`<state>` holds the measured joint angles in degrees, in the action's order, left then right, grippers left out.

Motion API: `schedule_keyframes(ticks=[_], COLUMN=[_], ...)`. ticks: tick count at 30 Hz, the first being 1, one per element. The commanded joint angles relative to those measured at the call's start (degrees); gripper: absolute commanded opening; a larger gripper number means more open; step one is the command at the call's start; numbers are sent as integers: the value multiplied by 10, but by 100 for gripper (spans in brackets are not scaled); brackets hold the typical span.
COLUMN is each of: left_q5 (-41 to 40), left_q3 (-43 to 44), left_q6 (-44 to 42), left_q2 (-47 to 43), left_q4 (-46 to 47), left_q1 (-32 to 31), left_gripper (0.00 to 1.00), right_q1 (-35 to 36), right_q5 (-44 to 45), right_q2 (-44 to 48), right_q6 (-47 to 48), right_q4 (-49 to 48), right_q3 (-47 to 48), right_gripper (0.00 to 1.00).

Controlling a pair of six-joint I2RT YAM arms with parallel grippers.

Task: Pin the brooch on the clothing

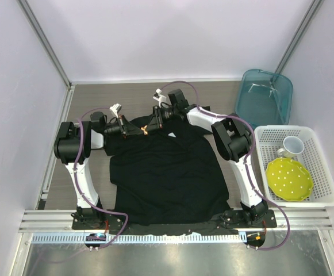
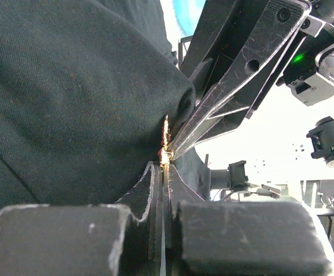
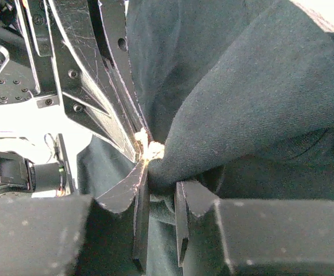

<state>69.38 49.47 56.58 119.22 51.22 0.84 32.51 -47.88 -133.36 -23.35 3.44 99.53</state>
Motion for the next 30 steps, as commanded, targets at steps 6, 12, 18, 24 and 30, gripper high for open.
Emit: schedule_keyframes(ticks=[6, 12, 18, 24, 30], left_q5=[-3, -5, -7, -8, -6], left_q3=[6, 5, 5, 5, 3], left_q6=[-12, -18, -22, -25, -27], left_q2=[-12, -15, -17, -18, -15], left_q4=[38, 39, 39, 39, 39], left_q1=[-24, -25, -26, -26, -26], left_gripper=[2, 2, 2, 2, 2], right_q1=[30, 35, 37, 39, 32], right_q5=[38, 60, 48, 33, -7], right_q2=[4, -9, -13, -11, -7], right_q6=[73, 87, 97, 110, 43], right_q4=[76, 128, 146, 158, 88], right_q3=[56, 97, 104, 106, 85], right_gripper=[20, 19, 19, 22, 28])
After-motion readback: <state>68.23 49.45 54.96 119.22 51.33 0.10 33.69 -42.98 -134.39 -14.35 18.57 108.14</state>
